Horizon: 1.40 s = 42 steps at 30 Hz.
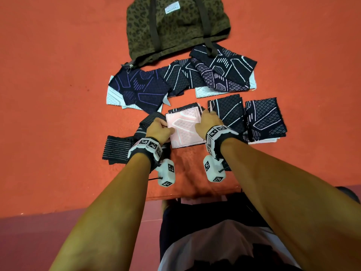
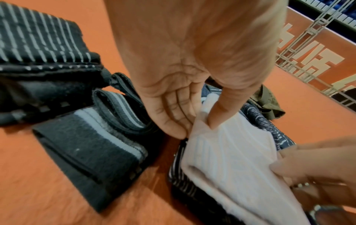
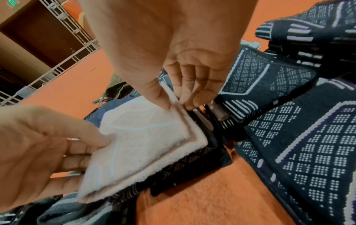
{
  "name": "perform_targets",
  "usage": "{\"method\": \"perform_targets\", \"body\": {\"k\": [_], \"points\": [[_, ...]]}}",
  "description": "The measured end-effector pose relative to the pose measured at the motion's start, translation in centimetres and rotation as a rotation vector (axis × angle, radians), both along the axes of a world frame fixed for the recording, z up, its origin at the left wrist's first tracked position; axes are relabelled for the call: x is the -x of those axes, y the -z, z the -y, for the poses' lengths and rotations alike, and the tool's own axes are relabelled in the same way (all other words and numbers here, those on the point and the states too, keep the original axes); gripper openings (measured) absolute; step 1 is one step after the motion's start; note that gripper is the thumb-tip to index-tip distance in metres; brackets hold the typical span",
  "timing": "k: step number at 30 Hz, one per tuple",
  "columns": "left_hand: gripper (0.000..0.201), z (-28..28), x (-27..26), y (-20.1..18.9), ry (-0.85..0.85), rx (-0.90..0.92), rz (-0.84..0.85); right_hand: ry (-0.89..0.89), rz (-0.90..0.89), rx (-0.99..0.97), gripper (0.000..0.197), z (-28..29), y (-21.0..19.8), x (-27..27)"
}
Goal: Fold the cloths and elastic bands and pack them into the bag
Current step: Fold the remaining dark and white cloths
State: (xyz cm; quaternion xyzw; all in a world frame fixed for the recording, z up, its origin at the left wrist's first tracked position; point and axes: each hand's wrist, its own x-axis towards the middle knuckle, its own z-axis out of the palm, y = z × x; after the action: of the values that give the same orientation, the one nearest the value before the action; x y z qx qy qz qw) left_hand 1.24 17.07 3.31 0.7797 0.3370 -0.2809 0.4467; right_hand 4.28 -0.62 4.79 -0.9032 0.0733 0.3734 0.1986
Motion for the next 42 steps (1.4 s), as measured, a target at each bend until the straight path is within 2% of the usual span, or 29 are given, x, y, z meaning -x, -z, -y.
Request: {"method": "perform_targets", "body": {"k": [3, 5, 11, 18, 23, 27, 32, 35, 38, 41, 42], "points": [[0.030, -0.1, -0.1, 1.0, 0.064, -0.006, -0.003, -0.011, -0.006, 0.032, 0.046, -0.3, 0.3, -0.1], [0.021, -0.2, -0.3, 1.4, 0.102, 0.007, 0.003, -0.012, -0.003, 0.051, 0.040, -0.2, 0.4, -0.3], [0.021, -0.1, -1.3, 1.1, 0.045, 0.036, 0.025, 0.021, 0.072, 0.053, 0.043, 0.6, -0.2, -1.6], [0.020, -0.4, -1.6, 1.4, 0.020, 0.060, 0.059, 0.111, 0.118, -0.061, 0.033, 0.4, -0.2, -1.9], [0.031, -0.1, -1.4, 2.1, 0.056, 0.026, 0.008, 0.032, 0.015, 0.014, 0.049, -0.3, -0.2, -1.3], [0.047, 0.7, -1.6, 2.0, 0.114, 0.053, -0.015, 0.087, -0.049, 0.061, 0.056, -0.3, 0.2, -1.0], [0.049, 1.1, -1.6, 4.1, -0.076, 0.207, -0.070, -0.019, -0.128, 0.099, 0.032, -0.5, 0.8, -1.5], [0.049, 1.4, -1.9, 4.0, -0.101, 0.217, -0.071, -0.044, -0.160, 0.091, 0.035, -0.6, 0.9, -2.1], [0.049, 1.7, -2.4, 3.3, -0.105, 0.202, -0.048, 0.003, -0.145, 0.050, 0.037, -0.4, 1.1, -2.6], [0.035, 1.9, -2.8, 2.7, -0.106, 0.218, -0.017, 0.080, -0.130, 0.009, 0.038, -0.4, 1.4, -2.9], [0.037, 1.7, -3.1, 2.7, -0.110, 0.230, -0.005, 0.099, -0.126, -0.004, 0.039, -0.5, 1.4, -3.1]]}}
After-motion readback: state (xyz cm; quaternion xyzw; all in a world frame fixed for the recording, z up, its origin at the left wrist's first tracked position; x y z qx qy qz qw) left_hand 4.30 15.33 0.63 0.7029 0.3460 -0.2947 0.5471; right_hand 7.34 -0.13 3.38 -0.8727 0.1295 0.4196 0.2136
